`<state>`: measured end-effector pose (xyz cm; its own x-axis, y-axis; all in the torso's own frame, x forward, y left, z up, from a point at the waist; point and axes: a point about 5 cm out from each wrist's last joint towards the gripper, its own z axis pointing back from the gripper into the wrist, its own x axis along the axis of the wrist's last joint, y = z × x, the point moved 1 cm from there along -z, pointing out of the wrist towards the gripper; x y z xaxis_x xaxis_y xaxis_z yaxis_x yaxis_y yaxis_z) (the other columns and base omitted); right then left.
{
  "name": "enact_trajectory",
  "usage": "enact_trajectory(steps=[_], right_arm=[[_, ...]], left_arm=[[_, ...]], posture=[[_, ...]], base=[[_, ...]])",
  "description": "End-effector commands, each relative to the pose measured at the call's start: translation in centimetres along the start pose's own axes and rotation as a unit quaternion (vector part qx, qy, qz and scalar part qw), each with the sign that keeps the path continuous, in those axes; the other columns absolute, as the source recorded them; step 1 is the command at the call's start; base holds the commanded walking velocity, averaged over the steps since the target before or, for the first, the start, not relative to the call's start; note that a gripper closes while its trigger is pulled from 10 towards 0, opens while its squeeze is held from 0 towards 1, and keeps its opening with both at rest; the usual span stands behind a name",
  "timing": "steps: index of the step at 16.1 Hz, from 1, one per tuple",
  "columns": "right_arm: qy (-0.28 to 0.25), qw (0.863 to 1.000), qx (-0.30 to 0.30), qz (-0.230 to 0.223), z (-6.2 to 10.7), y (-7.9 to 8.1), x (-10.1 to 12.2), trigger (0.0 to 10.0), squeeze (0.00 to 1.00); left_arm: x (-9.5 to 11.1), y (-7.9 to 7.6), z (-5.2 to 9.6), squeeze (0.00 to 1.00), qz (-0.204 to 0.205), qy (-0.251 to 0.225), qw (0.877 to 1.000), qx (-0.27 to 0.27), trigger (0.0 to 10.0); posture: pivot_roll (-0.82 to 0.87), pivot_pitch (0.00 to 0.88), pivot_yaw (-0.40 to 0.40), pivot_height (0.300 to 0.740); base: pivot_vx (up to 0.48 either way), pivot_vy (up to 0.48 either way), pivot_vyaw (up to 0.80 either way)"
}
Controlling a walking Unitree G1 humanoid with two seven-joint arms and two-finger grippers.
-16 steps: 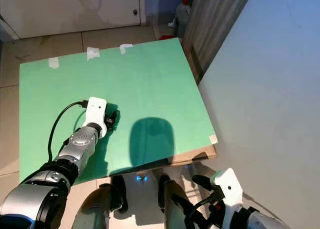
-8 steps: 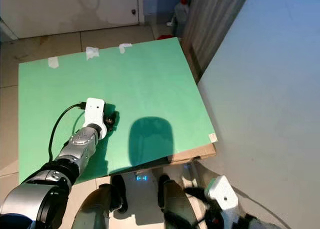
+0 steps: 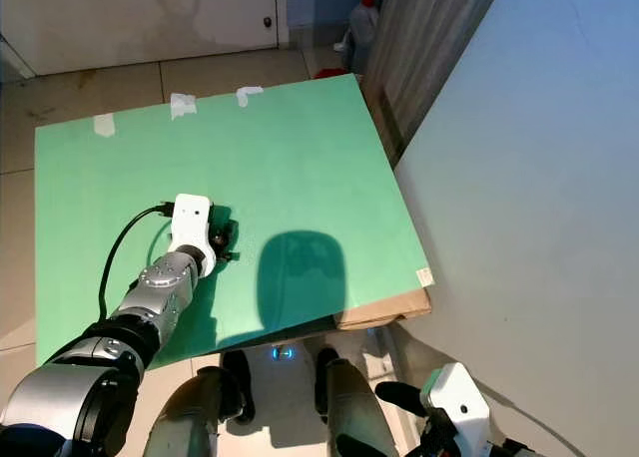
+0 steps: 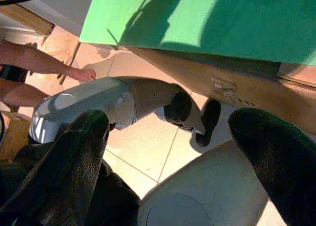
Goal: Hang keys on a hook
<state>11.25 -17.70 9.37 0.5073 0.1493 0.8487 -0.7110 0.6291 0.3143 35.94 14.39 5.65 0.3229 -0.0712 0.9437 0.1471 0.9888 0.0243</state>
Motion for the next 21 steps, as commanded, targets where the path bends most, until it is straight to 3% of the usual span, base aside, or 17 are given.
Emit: enact_trajectory(steps=[1, 9, 11, 14, 18, 21], right_arm=[[0.004, 1.000, 0.003, -0.013, -0.1, 0.4, -0.3, 10.0, 0.00], [-0.002, 1.000, -0.010, -0.022, -0.3, 0.5, 0.2, 10.0, 0.00], [-0.003, 1.000, -0.011, -0.025, -0.2, 0.8, 0.4, 10.0, 0.00], [-0.005, 1.000, -0.011, -0.029, -0.7, 0.7, 0.3, 10.0, 0.00], [-0.025, 0.999, -0.008, -0.026, -2.9, -0.4, 0.2, 10.0, 0.00], [-0.062, 0.998, -0.020, -0.017, -5.5, -2.2, 1.0, 10.0, 0.00]], left_arm=[[-1.4, -0.2, 0.3, 0.00, -0.006, 0.027, 1.000, -0.007, 0.0], [-2.2, -0.1, 0.3, 0.00, 0.033, 0.070, 0.997, 0.001, 0.0], [-1.3, 0.4, 0.2, 0.00, 0.013, 0.045, 0.999, 0.001, 0.0], [1.0, 0.9, 0.1, 0.00, -0.054, -0.022, 0.998, -0.007, 0.0], [2.8, 1.4, 0.0, 0.00, -0.010, -0.056, 0.998, -0.007, 0.0], [5.0, 1.4, 0.4, 0.00, -0.045, -0.103, 0.993, -0.029, 0.0]], posture=[[-0.37, 0.346, -0.046, 0.740], [-0.38, 0.379, -0.045, 0.740], [-0.38, 0.396, -0.039, 0.740], [-0.36, 0.384, -0.022, 0.740], [-0.30, 0.315, 0.021, 0.740], [-0.24, 0.220, 0.065, 0.740]], base=[[0.000, 0.000, 0.00], [0.000, 0.000, 0.00], [0.000, 0.000, 0.00], [0.000, 0.000, 0.00], [0.000, 0.000, 0.00], [0.000, 0.000, 0.00]])
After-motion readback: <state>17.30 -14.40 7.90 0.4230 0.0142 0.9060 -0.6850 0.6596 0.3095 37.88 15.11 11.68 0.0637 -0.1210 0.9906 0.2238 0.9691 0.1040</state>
